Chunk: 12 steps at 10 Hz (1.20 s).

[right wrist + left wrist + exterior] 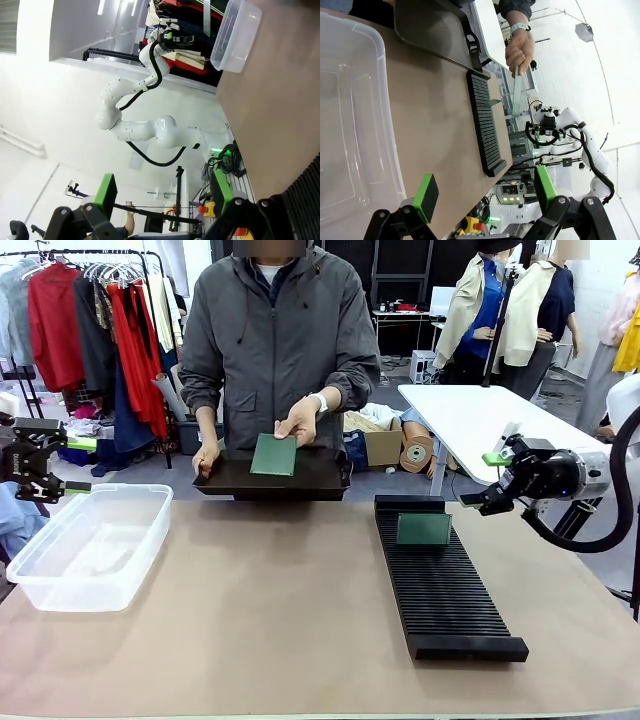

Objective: Sort PCBs into racks and boxes based on the side picked up.
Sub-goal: Pick up the Blank PCB handed by the Human.

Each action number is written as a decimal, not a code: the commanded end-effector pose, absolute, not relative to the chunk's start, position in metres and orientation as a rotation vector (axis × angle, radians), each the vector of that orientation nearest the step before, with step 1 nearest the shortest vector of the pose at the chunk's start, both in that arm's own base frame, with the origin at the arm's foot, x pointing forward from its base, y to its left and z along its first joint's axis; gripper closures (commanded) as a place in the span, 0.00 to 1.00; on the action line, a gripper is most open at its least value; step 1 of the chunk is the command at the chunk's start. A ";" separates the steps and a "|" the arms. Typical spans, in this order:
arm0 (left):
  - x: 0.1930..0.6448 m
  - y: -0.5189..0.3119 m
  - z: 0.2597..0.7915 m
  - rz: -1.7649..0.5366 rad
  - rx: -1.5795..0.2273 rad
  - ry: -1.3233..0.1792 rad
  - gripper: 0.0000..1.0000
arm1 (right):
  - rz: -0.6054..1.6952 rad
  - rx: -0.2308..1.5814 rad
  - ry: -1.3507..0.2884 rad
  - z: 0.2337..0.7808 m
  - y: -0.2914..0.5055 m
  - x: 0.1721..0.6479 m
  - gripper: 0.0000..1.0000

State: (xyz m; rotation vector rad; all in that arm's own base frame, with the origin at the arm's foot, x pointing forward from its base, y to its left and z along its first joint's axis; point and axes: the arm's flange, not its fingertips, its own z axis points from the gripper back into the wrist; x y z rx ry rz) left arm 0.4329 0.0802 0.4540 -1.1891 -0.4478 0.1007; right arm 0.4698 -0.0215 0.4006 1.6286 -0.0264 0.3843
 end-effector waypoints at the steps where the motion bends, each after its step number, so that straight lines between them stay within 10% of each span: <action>1: 0.432 0.081 0.456 0.096 -1.197 -0.447 0.00 | 0.403 1.603 -0.073 0.398 -0.023 0.474 0.00; 12: 0.484 -0.014 0.428 0.008 -1.333 -0.507 0.00 | 0.384 1.629 -0.026 0.401 -0.021 0.470 0.00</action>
